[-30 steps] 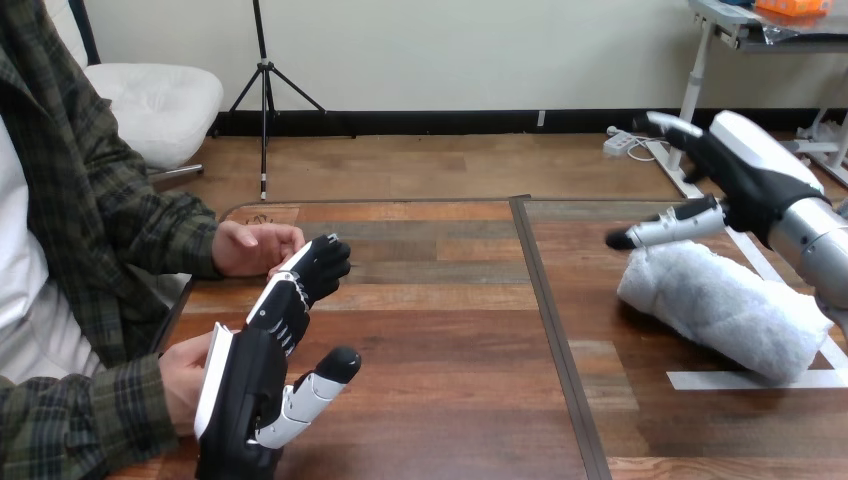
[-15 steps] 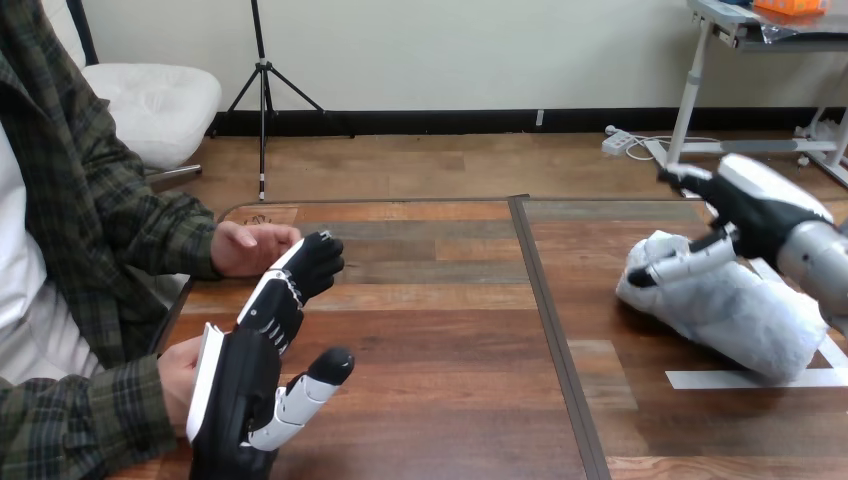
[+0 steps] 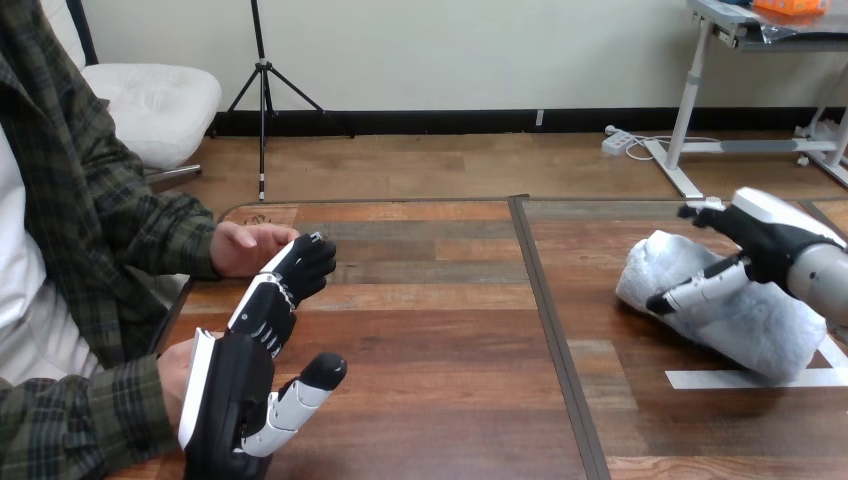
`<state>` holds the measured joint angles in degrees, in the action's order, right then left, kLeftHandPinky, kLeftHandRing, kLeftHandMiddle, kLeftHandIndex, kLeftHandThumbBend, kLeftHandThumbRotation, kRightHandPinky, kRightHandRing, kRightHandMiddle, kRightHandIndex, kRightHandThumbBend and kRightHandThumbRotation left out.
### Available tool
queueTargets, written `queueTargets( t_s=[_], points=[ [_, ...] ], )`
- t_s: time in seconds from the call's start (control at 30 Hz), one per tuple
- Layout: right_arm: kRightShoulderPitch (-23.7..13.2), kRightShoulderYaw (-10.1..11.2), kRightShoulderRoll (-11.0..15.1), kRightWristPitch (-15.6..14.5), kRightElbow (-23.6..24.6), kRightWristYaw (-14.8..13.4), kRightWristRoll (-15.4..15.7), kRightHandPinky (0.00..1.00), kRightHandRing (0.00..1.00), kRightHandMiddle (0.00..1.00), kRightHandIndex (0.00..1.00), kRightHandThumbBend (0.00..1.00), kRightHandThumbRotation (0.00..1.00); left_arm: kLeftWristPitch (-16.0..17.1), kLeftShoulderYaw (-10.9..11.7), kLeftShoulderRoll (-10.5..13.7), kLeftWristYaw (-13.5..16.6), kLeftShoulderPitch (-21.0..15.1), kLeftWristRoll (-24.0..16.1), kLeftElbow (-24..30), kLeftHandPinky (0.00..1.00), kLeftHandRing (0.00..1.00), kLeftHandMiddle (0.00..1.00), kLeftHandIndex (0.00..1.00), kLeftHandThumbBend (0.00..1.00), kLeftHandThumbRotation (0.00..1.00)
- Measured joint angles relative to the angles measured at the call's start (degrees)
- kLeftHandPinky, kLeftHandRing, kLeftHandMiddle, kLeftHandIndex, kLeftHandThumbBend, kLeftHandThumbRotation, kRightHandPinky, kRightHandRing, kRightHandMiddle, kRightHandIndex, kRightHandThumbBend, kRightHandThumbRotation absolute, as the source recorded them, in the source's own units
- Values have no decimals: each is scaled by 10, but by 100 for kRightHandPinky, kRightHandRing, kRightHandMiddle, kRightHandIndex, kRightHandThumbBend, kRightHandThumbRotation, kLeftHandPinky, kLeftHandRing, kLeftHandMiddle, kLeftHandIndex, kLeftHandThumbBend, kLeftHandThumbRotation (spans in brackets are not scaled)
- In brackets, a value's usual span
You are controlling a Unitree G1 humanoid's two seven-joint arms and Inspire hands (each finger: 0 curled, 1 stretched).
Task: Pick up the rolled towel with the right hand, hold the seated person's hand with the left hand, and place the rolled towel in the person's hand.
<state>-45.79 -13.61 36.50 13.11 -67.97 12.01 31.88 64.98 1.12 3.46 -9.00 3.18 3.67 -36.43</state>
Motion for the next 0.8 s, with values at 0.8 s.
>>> queueTargets(
  t_s=[0.8],
  points=[
    [-22, -21, 0, -28, -32, 17, 3, 75, 91, 95, 97, 90, 31, -6, -1, 0, 4, 9, 0, 31, 83, 83, 83, 83, 100, 74]
  ],
)
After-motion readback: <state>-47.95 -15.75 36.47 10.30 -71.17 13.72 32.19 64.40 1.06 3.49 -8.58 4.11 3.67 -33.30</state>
